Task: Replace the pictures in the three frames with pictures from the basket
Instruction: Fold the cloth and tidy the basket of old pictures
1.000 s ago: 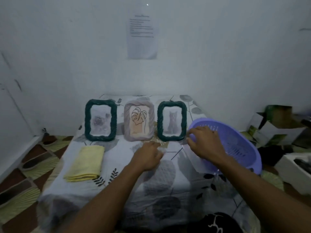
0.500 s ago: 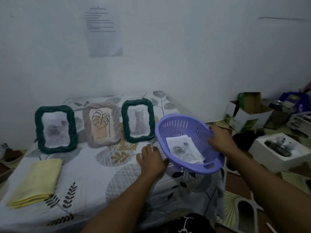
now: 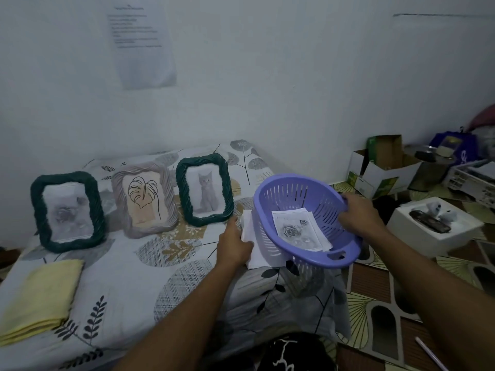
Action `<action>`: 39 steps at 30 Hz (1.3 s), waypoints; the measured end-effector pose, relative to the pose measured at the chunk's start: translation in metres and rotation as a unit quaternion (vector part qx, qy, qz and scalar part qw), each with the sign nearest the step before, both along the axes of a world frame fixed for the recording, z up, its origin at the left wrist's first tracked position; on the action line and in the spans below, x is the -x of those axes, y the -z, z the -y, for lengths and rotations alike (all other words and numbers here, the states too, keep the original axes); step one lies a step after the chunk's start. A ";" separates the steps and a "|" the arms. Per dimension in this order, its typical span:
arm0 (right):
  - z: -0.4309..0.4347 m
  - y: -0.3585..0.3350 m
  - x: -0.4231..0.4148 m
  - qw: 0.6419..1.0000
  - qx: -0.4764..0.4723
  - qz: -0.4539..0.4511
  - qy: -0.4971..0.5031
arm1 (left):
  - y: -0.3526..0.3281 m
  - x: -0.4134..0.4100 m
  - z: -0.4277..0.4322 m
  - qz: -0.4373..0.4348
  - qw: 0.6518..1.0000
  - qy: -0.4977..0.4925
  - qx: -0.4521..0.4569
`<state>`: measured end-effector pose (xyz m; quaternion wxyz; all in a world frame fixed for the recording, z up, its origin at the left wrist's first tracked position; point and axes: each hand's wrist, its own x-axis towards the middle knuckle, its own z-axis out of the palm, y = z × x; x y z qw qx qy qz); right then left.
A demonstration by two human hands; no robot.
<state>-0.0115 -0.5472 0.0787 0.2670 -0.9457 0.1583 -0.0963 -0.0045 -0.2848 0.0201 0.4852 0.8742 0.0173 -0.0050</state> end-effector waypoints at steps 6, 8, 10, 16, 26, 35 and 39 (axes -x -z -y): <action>0.002 0.001 0.001 1.000 -0.010 0.003 0.002 | -0.007 -0.004 0.000 -0.053 0.993 -0.014 0.103; 0.002 0.001 0.001 1.000 -0.020 0.004 0.000 | -0.009 -0.006 0.002 -0.075 0.987 -0.017 0.139; 0.003 0.001 0.002 1.000 -0.026 -0.001 0.002 | -0.008 -0.009 0.001 -0.085 0.982 -0.023 0.166; -0.014 0.007 -0.008 0.999 -0.041 0.001 -0.005 | -0.012 0.001 -0.043 -0.006 0.988 -0.041 0.151; -0.056 0.007 -0.021 0.999 0.049 -0.005 -0.015 | -0.026 0.014 -0.114 0.065 0.973 -0.031 0.217; -0.191 -0.021 0.002 0.937 -0.262 0.072 -0.218 | -0.050 0.026 -0.133 0.114 0.958 -0.005 0.262; -0.253 -0.004 0.002 0.877 -0.433 0.049 -0.201 | -0.039 0.032 -0.153 0.121 0.963 0.024 0.241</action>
